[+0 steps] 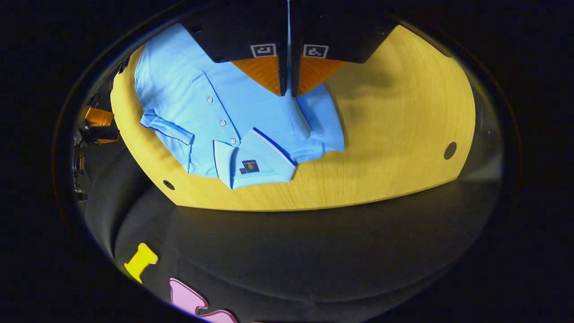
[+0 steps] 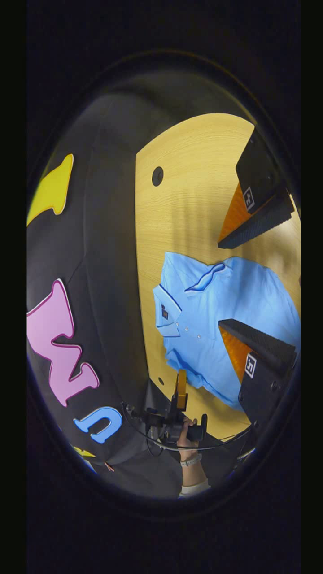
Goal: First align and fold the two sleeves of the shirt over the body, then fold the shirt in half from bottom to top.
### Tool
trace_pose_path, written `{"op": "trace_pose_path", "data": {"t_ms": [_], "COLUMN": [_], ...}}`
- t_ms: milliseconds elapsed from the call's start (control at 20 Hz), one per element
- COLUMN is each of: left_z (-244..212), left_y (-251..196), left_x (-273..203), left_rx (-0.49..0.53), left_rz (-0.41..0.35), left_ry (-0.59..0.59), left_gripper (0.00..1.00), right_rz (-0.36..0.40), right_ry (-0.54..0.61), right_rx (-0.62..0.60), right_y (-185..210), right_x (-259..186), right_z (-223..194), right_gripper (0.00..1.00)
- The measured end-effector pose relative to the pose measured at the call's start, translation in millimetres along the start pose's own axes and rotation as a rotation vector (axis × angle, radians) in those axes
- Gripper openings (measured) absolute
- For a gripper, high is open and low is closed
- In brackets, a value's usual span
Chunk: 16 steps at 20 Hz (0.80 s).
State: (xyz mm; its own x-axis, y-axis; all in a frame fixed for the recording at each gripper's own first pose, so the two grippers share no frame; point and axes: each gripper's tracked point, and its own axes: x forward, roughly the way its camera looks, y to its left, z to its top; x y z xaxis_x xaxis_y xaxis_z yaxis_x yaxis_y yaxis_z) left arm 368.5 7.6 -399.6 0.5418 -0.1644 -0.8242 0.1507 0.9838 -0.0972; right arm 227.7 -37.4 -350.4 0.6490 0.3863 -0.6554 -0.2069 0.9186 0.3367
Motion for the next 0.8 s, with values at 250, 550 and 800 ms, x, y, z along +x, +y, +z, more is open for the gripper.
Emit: {"op": "trace_pose_path", "data": {"t_ms": [250, 550, 800], "left_z": [-14, -13, -75], "left_y": [-24, -36, -40], "left_x": [7, -54, -135], "left_rx": [-0.041, -0.101, -0.093], "left_rz": [-0.056, -0.094, -0.128], "left_ry": [0.061, 0.007, -0.001], "left_gripper": [0.41, 0.81, 0.83], "right_rz": [0.01, 0.048, 0.07], "right_ry": [-0.007, -0.002, 0.01], "right_rx": [0.005, 0.037, 0.06], "right_y": [2, 15, 42], "right_x": [-7, -21, -47], "right_z": [-5, -14, -43], "right_gripper": [0.98, 0.98, 0.98]}}
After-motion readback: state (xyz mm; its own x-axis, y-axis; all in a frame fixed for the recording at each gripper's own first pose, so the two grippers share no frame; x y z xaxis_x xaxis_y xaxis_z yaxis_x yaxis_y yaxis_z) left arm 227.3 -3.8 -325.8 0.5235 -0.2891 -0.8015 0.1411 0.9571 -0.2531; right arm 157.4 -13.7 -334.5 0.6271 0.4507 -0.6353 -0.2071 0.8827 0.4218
